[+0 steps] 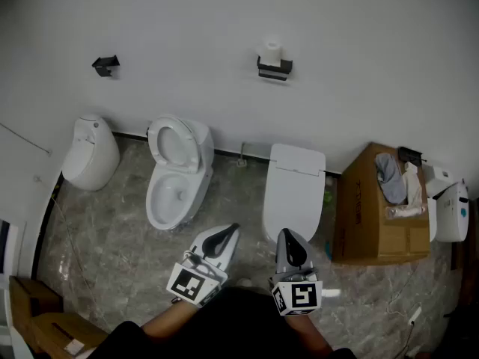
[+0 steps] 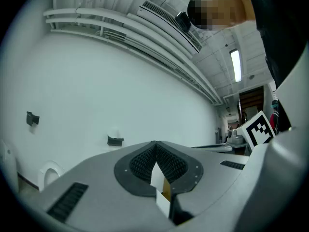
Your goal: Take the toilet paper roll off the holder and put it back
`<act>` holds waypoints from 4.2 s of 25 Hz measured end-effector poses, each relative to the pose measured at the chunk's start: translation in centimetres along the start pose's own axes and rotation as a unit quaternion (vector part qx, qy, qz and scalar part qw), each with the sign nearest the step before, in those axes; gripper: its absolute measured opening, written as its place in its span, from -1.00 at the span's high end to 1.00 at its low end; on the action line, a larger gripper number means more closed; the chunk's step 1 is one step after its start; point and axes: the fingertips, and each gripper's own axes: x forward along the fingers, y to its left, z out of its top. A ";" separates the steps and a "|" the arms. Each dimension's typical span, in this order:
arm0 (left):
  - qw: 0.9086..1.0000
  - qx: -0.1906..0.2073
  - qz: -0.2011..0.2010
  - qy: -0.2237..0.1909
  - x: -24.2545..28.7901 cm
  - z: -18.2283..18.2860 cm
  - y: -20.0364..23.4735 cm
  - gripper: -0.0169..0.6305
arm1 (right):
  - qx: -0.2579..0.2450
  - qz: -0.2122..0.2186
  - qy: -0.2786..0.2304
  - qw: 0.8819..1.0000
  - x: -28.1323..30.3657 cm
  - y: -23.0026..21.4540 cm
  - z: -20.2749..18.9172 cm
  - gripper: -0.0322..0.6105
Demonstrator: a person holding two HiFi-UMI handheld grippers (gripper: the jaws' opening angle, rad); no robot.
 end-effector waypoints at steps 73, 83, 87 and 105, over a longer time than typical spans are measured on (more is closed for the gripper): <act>0.990 0.011 -0.140 -0.019 54.7 3.3 44.2 0.59 | 0.049 -0.158 0.001 0.986 57.0 -26.5 1.5 0.90; 0.992 0.007 -0.126 0.017 64.4 0.4 44.7 -0.03 | 0.074 -0.175 0.012 0.982 59.3 -31.2 0.4 0.90; 0.992 0.043 -0.115 0.034 67.0 -1.1 44.6 -0.12 | 0.072 -0.185 0.012 0.980 59.4 -32.9 0.4 0.90; 0.993 0.033 -0.102 0.041 70.4 -2.2 45.5 -0.08 | 0.099 -0.209 0.016 0.973 58.9 -37.9 -1.4 0.90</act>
